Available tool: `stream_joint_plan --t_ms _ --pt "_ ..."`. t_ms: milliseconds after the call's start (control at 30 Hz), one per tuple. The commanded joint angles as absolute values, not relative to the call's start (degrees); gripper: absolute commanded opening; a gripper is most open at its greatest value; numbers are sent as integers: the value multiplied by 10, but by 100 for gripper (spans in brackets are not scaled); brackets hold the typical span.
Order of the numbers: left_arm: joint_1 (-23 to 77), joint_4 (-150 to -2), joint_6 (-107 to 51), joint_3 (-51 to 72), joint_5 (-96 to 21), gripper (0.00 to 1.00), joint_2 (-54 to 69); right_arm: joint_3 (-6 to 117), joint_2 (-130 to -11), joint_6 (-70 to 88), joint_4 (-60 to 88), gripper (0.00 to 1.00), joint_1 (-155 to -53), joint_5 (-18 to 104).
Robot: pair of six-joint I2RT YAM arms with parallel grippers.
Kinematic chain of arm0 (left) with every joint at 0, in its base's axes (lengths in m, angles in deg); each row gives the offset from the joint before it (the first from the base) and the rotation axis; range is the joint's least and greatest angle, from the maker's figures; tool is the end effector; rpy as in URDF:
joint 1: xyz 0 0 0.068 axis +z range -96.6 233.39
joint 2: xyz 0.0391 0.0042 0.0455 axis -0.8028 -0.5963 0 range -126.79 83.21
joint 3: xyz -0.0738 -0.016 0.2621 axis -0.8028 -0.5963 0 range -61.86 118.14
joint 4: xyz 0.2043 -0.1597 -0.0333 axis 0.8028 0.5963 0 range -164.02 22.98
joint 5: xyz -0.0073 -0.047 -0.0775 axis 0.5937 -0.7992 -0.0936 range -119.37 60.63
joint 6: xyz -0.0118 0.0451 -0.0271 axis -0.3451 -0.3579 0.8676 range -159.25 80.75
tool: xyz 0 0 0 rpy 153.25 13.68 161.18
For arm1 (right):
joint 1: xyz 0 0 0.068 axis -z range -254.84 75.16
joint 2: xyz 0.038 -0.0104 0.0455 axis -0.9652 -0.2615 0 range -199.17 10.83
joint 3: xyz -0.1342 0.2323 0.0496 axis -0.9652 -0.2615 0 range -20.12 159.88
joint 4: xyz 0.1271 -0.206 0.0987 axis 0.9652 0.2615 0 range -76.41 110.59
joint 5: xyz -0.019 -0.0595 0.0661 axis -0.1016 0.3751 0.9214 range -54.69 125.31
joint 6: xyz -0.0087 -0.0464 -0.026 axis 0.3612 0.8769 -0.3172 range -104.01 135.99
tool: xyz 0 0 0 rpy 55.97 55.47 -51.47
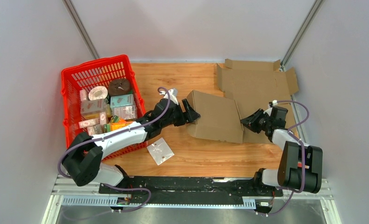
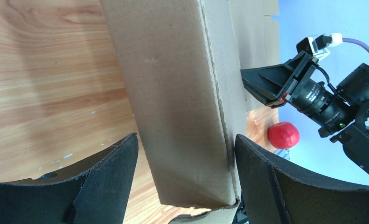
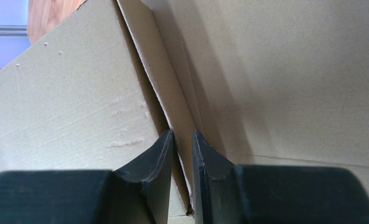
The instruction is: Fold the paper box
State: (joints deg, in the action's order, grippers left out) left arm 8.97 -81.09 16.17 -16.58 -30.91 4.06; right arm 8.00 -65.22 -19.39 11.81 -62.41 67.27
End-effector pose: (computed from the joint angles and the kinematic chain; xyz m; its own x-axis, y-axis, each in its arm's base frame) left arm 0.2171 -0.2142 0.2366 -0.7730 -0.3949 -0.4966 0.1417 0.6555 -0.7418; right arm 0.2357 -0.0325 0.1529 -0.6759 0.6520 -0.3436 0.2648 0.6499 0.7125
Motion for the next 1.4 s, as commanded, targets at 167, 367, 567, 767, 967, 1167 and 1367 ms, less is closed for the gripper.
stream_joint_plan --t_ms 167,367,567,767,967,1167,1367 --pt "87 -860 185 -179 -362 83 -34 68 -667 -187 141 23 -625 651" --pt "87 -833 165 -167 -347 60 -11 74 -653 -174 129 31 -650 656" --pt "87 -771 156 -159 -334 51 19 118 -557 -145 243 67 -667 596" --pt "123 -711 167 -155 -368 43 69 192 -414 -106 378 95 -748 477" --pt "173 -626 159 -102 -446 38 104 218 -315 7 372 100 -1041 326" --pt "216 -548 155 -61 -517 35 129 186 -297 145 266 100 -1326 139" --pt "248 -502 175 -19 -584 31 144 180 -391 270 157 100 -1488 -40"
